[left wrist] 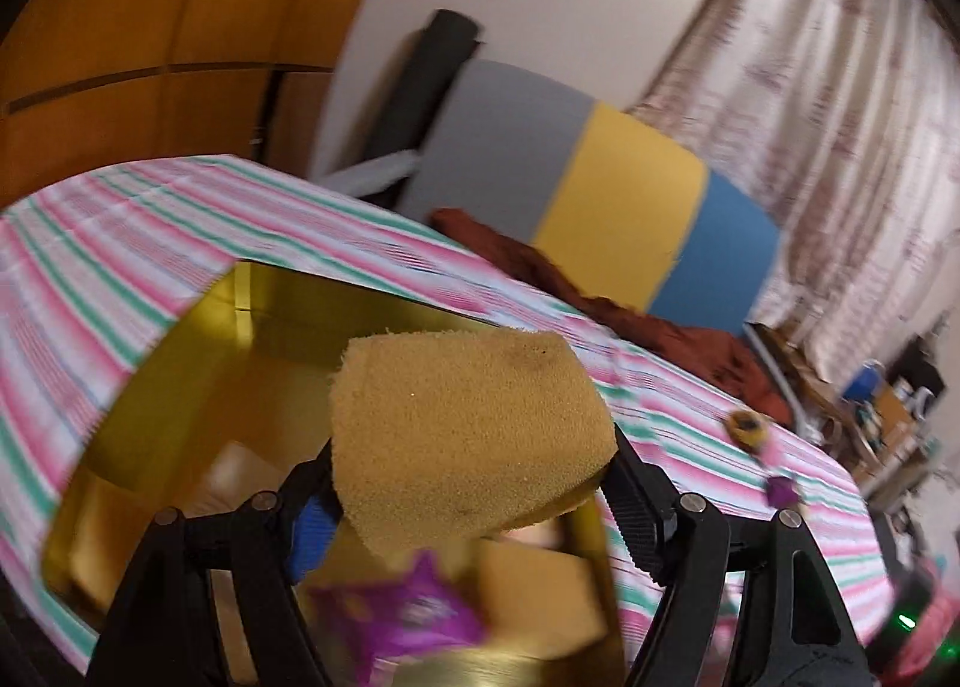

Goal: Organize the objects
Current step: 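Carry the sponge and foam block to the gold tray and open both grippers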

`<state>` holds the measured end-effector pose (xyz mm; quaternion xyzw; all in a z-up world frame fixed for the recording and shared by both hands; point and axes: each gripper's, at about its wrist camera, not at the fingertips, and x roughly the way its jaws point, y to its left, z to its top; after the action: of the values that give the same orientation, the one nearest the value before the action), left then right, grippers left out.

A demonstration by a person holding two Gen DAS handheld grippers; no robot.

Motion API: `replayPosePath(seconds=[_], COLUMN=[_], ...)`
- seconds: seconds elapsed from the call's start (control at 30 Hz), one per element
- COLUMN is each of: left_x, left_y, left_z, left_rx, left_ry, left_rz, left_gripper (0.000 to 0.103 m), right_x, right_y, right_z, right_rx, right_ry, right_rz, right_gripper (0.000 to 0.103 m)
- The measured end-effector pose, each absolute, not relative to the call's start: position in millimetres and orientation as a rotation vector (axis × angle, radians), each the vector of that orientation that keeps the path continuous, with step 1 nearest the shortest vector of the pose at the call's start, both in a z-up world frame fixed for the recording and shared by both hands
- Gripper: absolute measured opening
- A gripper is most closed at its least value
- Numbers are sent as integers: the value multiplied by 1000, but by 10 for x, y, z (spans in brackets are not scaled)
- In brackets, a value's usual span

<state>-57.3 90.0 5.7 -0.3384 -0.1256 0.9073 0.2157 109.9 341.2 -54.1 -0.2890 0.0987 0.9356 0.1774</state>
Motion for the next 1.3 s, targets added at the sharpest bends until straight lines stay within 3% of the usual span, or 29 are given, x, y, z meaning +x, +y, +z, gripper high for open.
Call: replayPosePath(seconds=[0.33, 0.63, 0.93, 1.1, 1.3], left_x=[-1148, -1308, -1270, -1148, -868], left_y=[154, 4, 78, -34, -182], left_z=[-147, -431, -422, -316, -79], left_rx=[-1108, -1243, -1257, -1224, -1081], left_ry=[-421, -442, -396, -474, -547], left_rz=[2648, 2616, 2616, 2639, 2734], left_gripper=[78, 78, 91, 92, 101], right_x=[939, 864, 738, 591, 317], right_y=[2954, 2631, 2401, 2282, 2057], right_z=[-301, -72, 34, 56, 51], right_rx=[-785, -754, -765, -833, -940], right_ry=[258, 226, 179, 181, 141], right_rz=[2779, 2878, 2941, 2988, 3047], right_gripper=[57, 57, 57, 58, 58])
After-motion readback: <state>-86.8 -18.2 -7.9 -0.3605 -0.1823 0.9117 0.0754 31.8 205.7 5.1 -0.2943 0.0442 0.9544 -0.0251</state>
